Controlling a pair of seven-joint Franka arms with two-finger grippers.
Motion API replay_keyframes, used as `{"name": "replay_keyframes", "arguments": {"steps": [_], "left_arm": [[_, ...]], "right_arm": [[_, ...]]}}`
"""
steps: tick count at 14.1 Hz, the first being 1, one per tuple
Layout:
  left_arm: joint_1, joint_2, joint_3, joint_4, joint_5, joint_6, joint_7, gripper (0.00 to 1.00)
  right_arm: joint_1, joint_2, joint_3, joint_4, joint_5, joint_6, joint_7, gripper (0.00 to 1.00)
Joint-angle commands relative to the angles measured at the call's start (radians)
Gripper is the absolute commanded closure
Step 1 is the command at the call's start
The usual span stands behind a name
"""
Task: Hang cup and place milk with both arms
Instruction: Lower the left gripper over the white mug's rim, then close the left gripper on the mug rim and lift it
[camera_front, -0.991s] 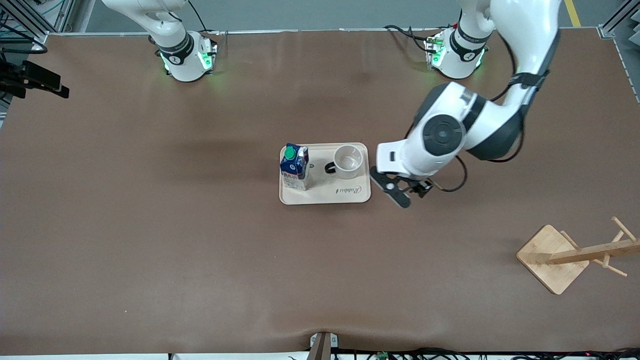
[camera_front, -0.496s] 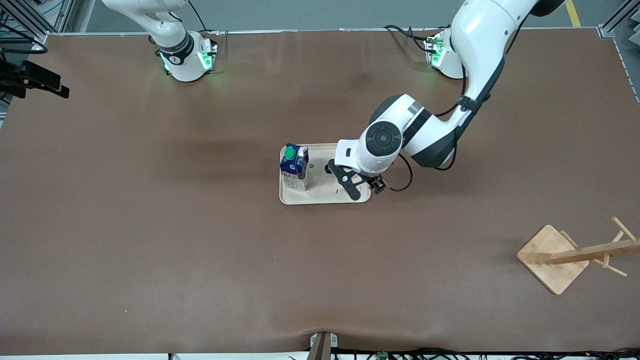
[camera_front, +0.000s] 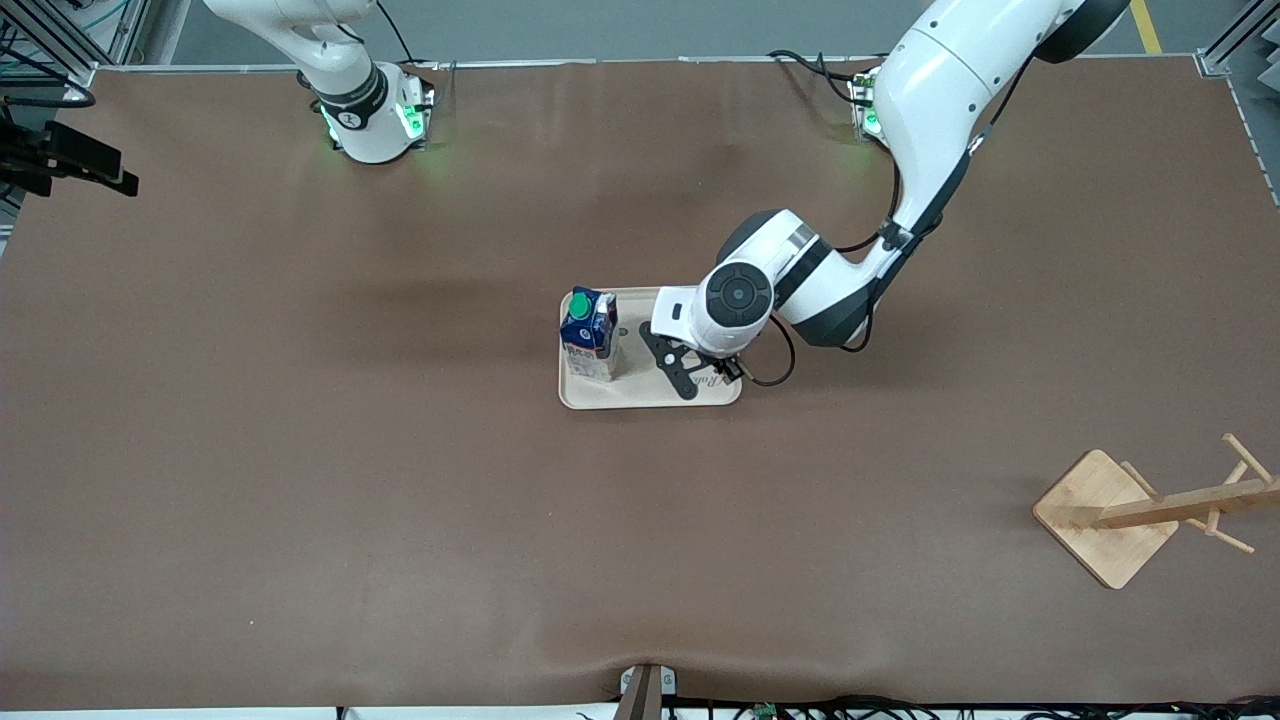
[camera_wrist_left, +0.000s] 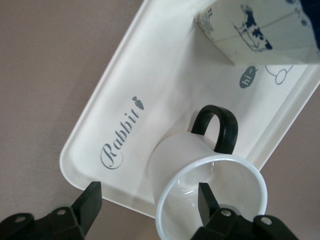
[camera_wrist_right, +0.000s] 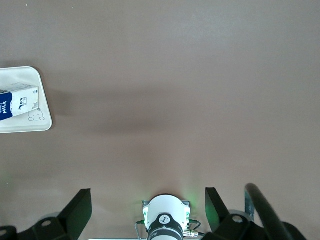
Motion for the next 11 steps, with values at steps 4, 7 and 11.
{"name": "replay_keyframes", "arguments": {"steps": [4, 7, 11], "left_arm": [[-0.008, -0.011, -0.004, -0.046, 0.026, 0.018, -0.004, 0.42], [-0.018, -0.011, -0.004, -0.04, 0.026, 0.023, -0.001, 0.67], [-0.016, -0.011, -0.006, -0.04, 0.065, 0.021, -0.001, 1.0]], "right_arm": [[-0.009, -0.017, 0.002, -0.013, 0.013, -0.006, 0.016, 0.0], [-0.019, -0.017, 0.002, -0.013, 0.013, -0.009, 0.016, 0.0], [-0.034, -0.006, 0.002, -0.008, 0.013, 0.006, 0.016, 0.0]]}}
